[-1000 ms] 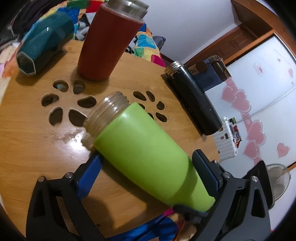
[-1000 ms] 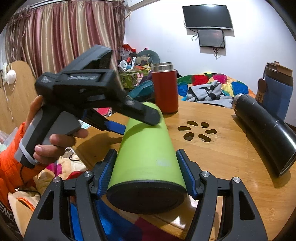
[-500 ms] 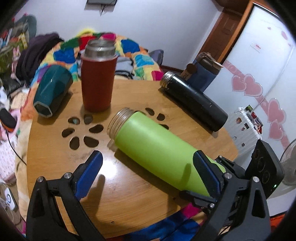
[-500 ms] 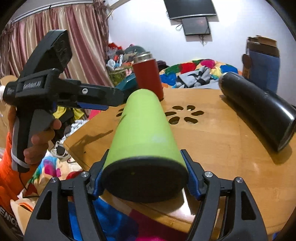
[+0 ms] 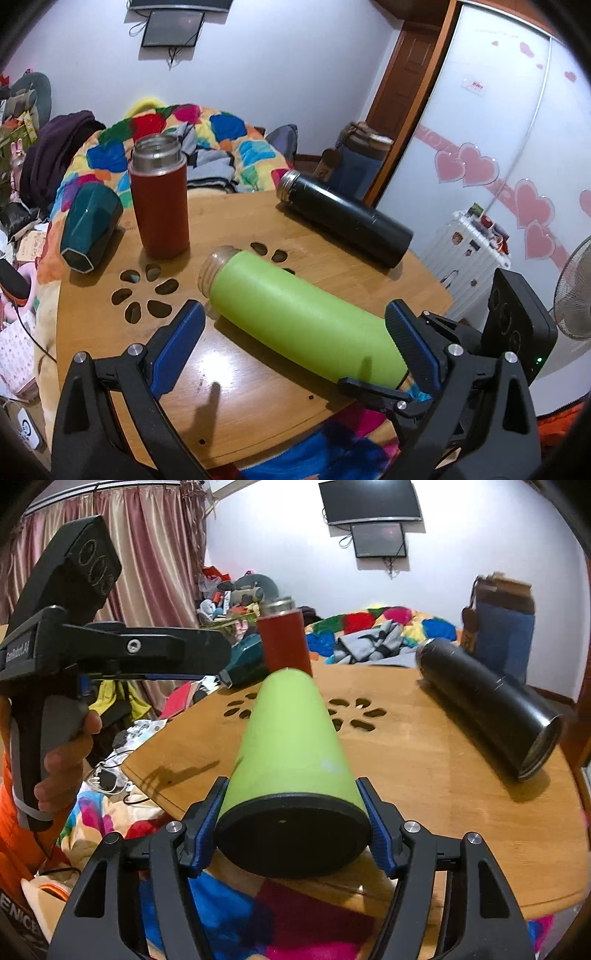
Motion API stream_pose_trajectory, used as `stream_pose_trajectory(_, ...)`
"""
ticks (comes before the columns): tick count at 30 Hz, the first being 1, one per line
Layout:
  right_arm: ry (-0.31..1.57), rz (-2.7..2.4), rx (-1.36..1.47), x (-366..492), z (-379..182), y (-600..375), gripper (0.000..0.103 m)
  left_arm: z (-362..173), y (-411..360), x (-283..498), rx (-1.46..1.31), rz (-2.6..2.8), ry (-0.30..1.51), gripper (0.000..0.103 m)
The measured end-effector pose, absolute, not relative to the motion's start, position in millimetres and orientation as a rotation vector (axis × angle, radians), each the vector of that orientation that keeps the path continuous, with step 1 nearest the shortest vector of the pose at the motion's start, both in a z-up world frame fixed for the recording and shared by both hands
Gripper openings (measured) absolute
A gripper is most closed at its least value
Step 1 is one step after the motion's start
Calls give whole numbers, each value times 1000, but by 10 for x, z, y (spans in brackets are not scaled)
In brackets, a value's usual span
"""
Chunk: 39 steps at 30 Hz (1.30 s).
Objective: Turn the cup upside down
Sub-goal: 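Rotate the tumbler upright with the dark base up and set it down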
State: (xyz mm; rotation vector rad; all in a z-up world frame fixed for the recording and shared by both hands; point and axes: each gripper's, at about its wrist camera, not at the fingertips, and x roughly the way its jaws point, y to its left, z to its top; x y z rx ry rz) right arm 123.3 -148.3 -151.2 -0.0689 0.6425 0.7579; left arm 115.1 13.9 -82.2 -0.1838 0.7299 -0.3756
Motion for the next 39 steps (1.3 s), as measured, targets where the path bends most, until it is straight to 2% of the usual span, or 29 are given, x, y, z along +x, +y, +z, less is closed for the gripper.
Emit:
stream_pose_trajectory(14,477,682,-117,1056,-699,-1529,63,-271,143,855,-161,-464,545,99)
stream_pose_trajectory(20,427,668,-136,1083,-494,-1429,63,-150,169,890,-185,-516,525,99)
stream_pose_trajectory(33,363,676,-127,1379,-386,-1034,63,-179,362,1423,-215,-493,580,99)
stream_pose_trajectory(39,411,709,-81,1608,-538,-938,64,-216,518,1563,-235,-429,575,100)
